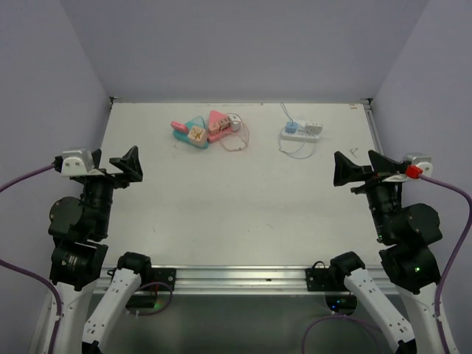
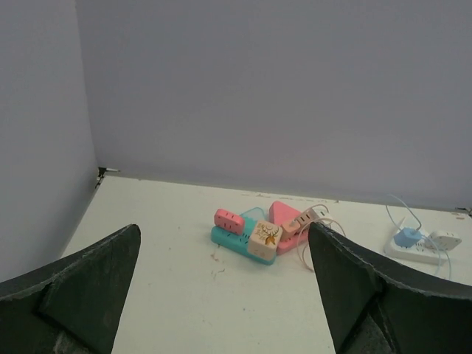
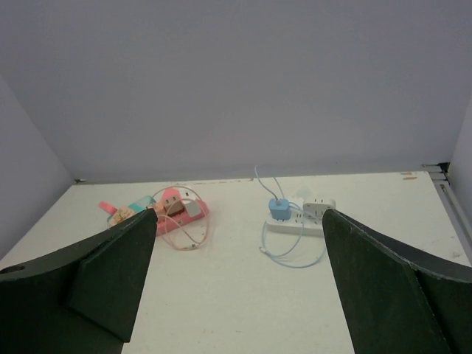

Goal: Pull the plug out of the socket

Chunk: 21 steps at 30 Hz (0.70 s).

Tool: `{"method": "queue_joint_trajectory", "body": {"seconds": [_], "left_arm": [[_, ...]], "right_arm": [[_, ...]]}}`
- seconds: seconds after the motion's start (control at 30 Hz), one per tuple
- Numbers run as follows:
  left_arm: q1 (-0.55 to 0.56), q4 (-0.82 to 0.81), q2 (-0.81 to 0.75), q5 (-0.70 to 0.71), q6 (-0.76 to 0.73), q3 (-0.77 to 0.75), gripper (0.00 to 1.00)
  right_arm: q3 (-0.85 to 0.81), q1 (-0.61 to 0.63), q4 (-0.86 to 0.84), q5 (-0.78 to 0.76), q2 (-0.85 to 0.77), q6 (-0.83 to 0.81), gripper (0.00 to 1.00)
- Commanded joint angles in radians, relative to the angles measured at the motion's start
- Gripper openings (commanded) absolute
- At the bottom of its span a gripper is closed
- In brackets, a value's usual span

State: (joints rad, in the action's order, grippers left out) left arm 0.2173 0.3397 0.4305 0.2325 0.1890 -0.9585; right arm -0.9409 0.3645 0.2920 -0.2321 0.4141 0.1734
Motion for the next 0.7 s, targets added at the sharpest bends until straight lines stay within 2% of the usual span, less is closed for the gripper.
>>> {"method": "queue_joint_trajectory", "body": {"seconds": [0.0, 0.4, 0.67], "left_arm": [[0.002, 0.002, 0.016, -0.021, 0.017, 0.007, 1.00], [0.002, 0.028, 0.096, -0.050, 0.055, 0.030, 1.00], [0.002, 0.062, 0.272, -0.021, 0.164, 0.037, 1.00]], "right_arm": [[0.007, 0.002, -0.048, 0.023, 0.011, 0.014, 0.99], [0.059, 0.002, -0.050, 0.053, 0.074, 0.097, 0.99], [0.096, 0.002, -0.030, 0.129, 0.227, 0.231, 0.99]]}}
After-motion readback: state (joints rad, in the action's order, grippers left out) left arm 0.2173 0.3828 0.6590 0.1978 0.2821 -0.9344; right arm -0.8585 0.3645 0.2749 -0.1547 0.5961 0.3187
